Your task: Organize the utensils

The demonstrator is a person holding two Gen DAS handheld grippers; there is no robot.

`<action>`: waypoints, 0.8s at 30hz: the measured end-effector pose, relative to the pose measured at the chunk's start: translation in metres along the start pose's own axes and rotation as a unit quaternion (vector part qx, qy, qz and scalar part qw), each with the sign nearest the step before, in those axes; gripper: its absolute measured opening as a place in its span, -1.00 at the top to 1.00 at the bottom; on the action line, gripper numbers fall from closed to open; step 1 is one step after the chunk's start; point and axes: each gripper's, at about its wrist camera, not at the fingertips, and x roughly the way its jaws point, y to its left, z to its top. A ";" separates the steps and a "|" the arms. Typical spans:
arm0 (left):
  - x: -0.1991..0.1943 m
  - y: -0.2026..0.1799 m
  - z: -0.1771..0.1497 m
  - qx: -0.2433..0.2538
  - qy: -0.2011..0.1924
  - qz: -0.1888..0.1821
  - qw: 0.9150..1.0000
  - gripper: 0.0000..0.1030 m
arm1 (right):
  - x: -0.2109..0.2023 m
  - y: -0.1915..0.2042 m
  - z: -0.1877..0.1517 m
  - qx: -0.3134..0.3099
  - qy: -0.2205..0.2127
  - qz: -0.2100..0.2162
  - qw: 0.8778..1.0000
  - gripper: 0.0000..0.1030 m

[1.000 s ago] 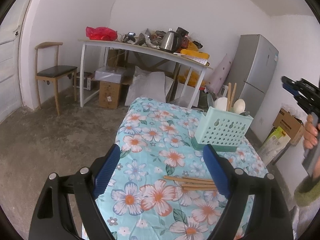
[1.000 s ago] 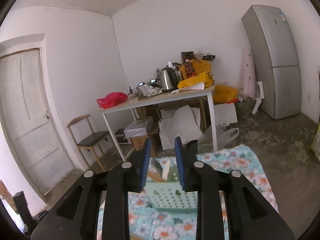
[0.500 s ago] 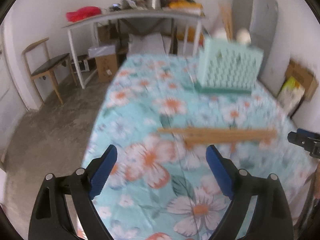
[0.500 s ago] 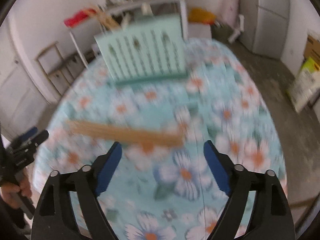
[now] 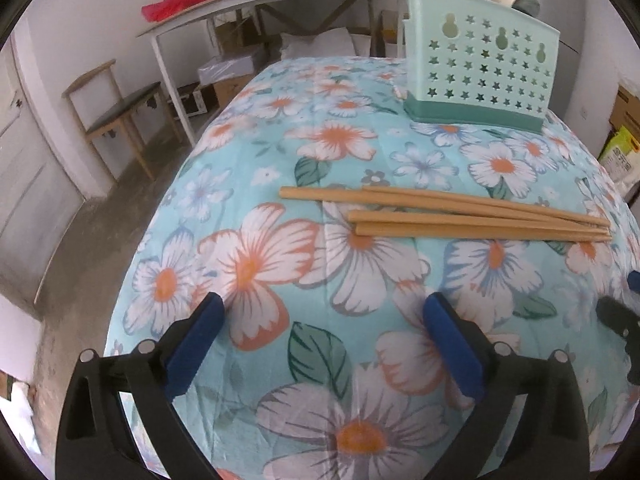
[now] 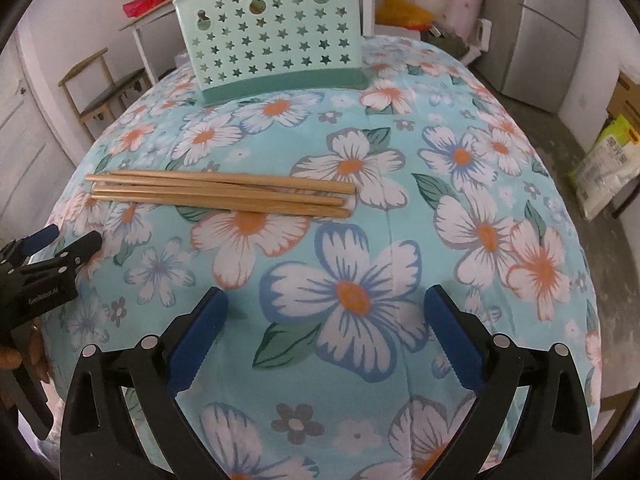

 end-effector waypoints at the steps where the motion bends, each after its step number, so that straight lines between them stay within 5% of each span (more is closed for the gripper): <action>1: 0.000 0.000 0.001 -0.003 0.000 0.000 1.000 -0.91 | 0.000 -0.001 -0.001 0.001 -0.005 0.002 1.000 -0.85; 24: 0.000 0.001 0.003 -0.026 0.024 0.007 0.999 -0.91 | 0.003 0.004 0.003 0.017 0.006 -0.016 1.000 -0.85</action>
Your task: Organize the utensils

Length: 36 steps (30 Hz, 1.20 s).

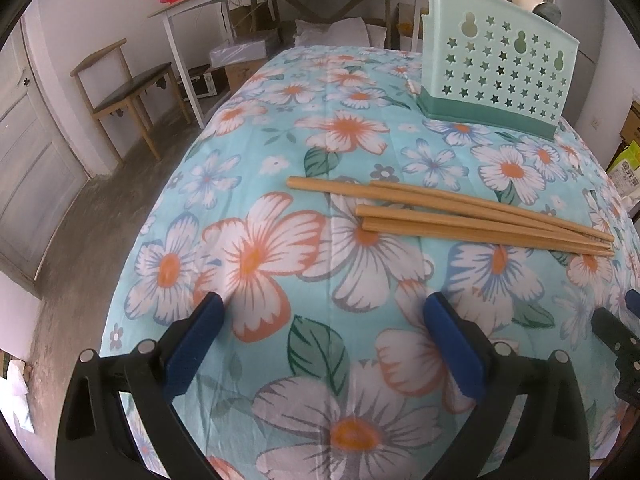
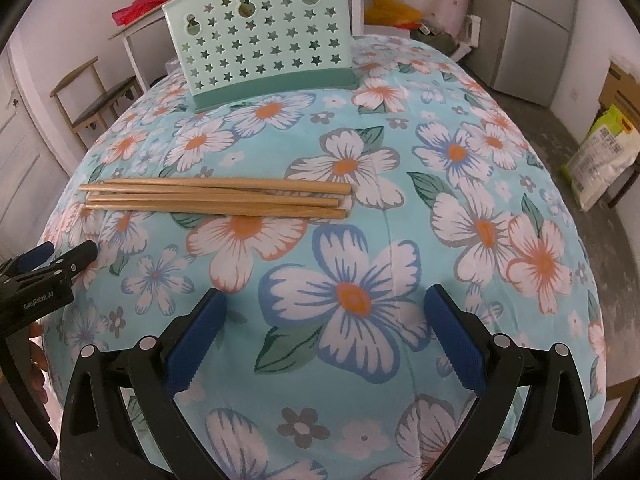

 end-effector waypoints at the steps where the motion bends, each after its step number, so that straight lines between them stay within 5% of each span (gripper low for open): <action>1: 0.001 0.000 0.000 0.000 0.000 0.000 1.000 -0.91 | 0.000 0.000 0.000 0.000 0.000 -0.001 1.000 -0.85; 36: 0.007 0.006 0.005 0.006 0.017 -0.029 0.999 -0.91 | -0.004 -0.003 -0.003 0.029 0.020 -0.014 0.999 -0.85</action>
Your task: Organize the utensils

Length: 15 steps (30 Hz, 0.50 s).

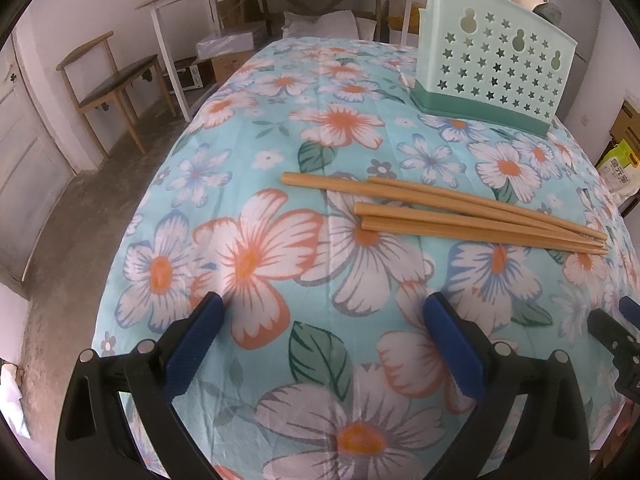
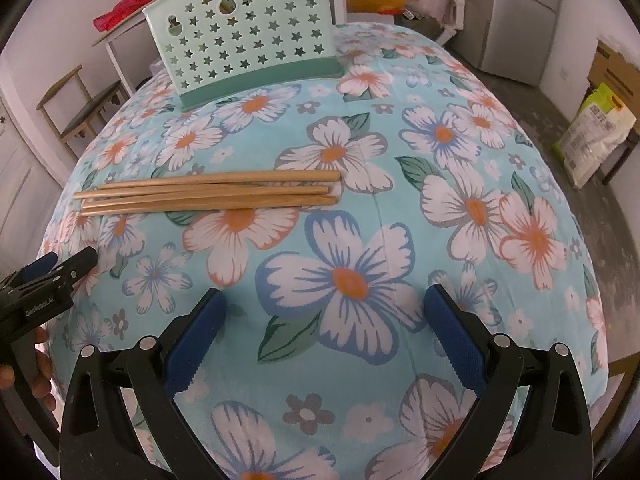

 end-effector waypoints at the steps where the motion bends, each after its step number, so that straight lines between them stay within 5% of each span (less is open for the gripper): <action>1: 0.000 0.001 0.000 0.000 0.001 -0.001 1.000 -0.91 | 0.000 0.000 0.000 0.000 0.001 -0.001 1.000 -0.85; 15: 0.000 0.001 -0.001 0.001 -0.003 -0.005 1.000 -0.91 | 0.001 0.000 0.000 0.001 0.003 -0.008 1.000 -0.85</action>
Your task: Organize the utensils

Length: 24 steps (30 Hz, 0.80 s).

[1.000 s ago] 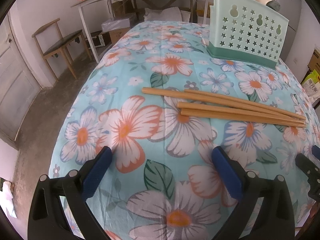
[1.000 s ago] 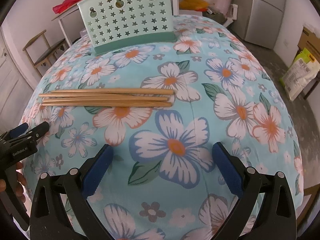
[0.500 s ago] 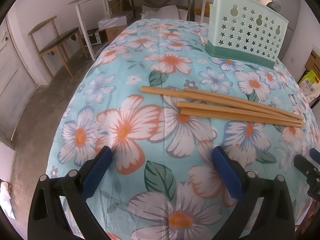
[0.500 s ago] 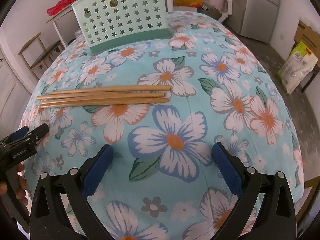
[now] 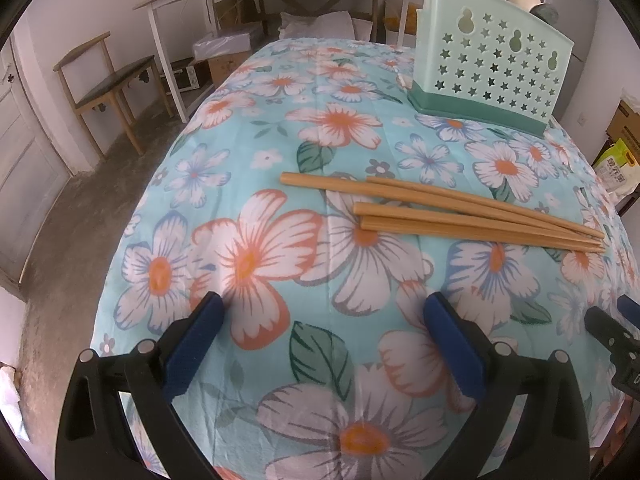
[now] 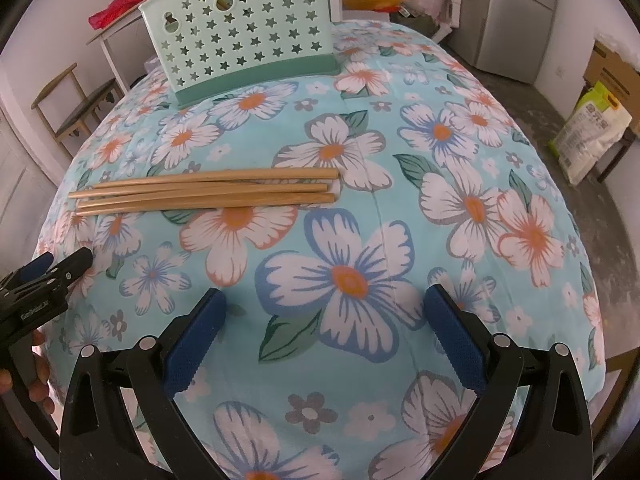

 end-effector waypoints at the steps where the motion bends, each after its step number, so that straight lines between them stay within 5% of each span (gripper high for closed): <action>1: 0.000 0.000 0.000 0.001 -0.001 -0.001 1.000 -0.91 | 0.000 0.000 0.000 0.000 0.000 0.000 1.000 -0.85; 24: -0.002 0.001 -0.002 0.001 -0.004 -0.003 1.000 -0.91 | -0.002 0.000 0.000 -0.002 -0.003 -0.002 1.000 -0.85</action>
